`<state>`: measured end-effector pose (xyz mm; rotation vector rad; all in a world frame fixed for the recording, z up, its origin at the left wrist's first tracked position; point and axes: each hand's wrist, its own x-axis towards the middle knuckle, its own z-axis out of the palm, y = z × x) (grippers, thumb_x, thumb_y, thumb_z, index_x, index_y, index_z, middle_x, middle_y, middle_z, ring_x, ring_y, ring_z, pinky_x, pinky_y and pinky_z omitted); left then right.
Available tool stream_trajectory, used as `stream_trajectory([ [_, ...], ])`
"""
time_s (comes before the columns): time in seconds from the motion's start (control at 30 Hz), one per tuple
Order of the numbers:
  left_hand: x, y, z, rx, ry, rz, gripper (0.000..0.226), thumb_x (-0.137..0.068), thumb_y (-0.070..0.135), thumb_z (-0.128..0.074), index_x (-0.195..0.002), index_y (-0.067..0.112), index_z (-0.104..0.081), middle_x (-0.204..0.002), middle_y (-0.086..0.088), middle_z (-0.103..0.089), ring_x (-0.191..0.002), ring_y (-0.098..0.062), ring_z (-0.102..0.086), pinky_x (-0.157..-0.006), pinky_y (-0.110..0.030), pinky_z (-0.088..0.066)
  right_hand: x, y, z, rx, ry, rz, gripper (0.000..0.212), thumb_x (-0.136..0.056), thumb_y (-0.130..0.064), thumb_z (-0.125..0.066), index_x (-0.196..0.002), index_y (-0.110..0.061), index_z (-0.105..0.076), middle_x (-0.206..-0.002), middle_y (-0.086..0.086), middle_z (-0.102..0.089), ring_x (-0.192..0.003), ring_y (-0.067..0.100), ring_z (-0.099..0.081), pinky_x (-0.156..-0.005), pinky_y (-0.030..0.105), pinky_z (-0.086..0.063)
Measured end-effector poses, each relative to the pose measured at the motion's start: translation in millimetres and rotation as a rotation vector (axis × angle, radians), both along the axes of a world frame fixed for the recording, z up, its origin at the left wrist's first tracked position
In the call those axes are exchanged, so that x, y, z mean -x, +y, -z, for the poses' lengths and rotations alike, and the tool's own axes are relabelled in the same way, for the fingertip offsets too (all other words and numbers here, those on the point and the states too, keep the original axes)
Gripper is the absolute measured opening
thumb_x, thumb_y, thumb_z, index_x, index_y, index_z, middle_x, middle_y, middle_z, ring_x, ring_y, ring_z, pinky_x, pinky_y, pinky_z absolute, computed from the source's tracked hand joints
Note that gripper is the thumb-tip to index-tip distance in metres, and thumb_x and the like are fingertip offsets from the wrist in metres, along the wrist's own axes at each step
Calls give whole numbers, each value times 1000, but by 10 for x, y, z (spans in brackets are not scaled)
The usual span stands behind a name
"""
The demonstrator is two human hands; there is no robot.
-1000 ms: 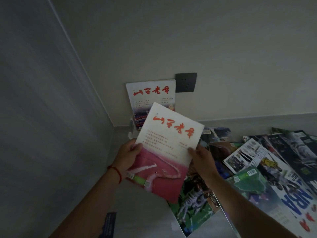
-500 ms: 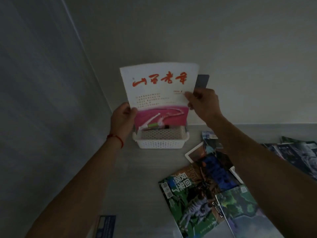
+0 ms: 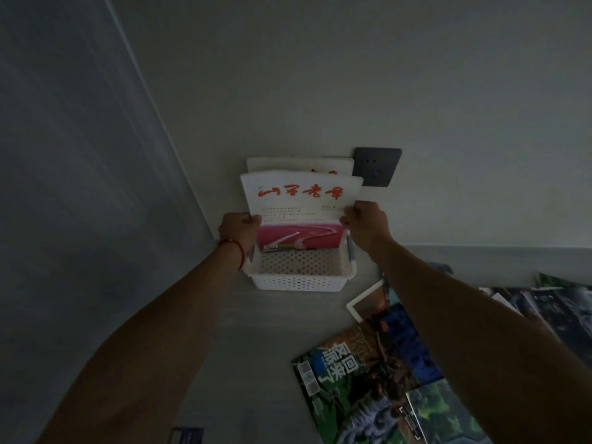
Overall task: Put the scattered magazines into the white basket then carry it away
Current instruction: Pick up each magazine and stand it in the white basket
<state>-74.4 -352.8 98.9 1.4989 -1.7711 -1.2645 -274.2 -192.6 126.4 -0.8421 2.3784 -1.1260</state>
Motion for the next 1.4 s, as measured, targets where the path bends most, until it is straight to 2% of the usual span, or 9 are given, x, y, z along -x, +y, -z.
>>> stream_trajectory([
  [0.1, 68, -57, 49, -29, -6, -31, 30, -89, 26, -63, -95, -1, -77, -100, -23, -75, -96, -34, -72, -90, -46, -58, 9, -53, 63, -62, -15, -53, 21, -103, -19, -45, -101, -9, -63, -109, 15, -69, -72, 16, -61, -62, 21, -46],
  [0.53, 233, -81, 81, -79, 159, 12, 32, -87, 12, -61, -117, 17, -72, -115, -4, -74, -100, -21, -70, -94, -38, -57, -98, -173, 55, 57, -299, -41, 57, -91, -7, -60, -144, -17, -40, -138, 11, -58, -123, 34, -59, -99, 54, -53],
  [0.67, 215, -39, 67, -73, 220, 46, 36, -87, 6, -62, -120, 20, -71, -115, 2, -73, -89, -9, -69, -71, -16, -54, -62, -151, 52, 111, -346, -71, 53, -90, -7, -63, -139, -17, -46, -134, 12, -60, -121, 34, -60, -98, 54, -53],
  [0.83, 135, 45, 13, -153, 209, 115, 38, -83, 10, -71, -120, 19, -67, -112, 0, -74, -79, -5, -71, -57, -13, -54, -25, -65, 56, 104, -334, -117, 40, -92, -16, -65, -127, -28, -51, -117, -9, -58, -113, 24, -62, -82, 39, -58],
  [0.9, 100, 126, -13, -89, 87, 71, 39, -87, 7, -62, -126, 12, -59, -126, -8, -66, -91, -8, -64, -69, -18, -53, 53, 132, 150, 3, -301, -58, 57, -94, -12, -63, -146, -18, -40, -128, -2, -50, -114, 24, -57, -79, 36, -56],
  [1.03, -9, 570, -36, 232, -27, -37, 42, -82, -2, -51, -122, 9, -58, -124, -14, -63, -112, -29, -61, -88, -29, -49, 157, 1021, 400, -178, -138, -62, 42, -95, -2, -52, -137, -11, -54, -138, 15, -56, -118, 37, -60, -92, 41, -51],
  [1.17, -15, 1400, 169, 396, 13, 222, 43, -76, -10, -51, -113, 10, -60, -117, -12, -58, -111, -28, -56, -93, -38, -49, -3, 2235, 723, -462, 157, -44, 36, -94, -15, -54, -130, -11, -59, -123, 17, -61, -109, 37, -62, -84, 38, -50],
  [1.27, 28, 2058, 400, 349, -44, 518, 42, -77, -11, -53, -114, 7, -61, -118, -13, -56, -114, -28, -54, -99, -37, -45, -275, 2977, 1023, -782, 191, 81, 70, -90, -42, -62, -147, -13, -34, -145, 22, -39, -133, 39, -42, -104, 50, -42],
  [1.4, 66, 2680, 598, 326, -136, 799, 37, -80, -7, -55, -113, 7, -62, -116, -15, -57, -113, -31, -53, -100, -41, -44, -521, 3471, 1204, -810, 163, 231, 108, -78, -64, -70, -152, -14, -9, -150, 21, -24, -138, 41, -32, -104, 57, -42],
])
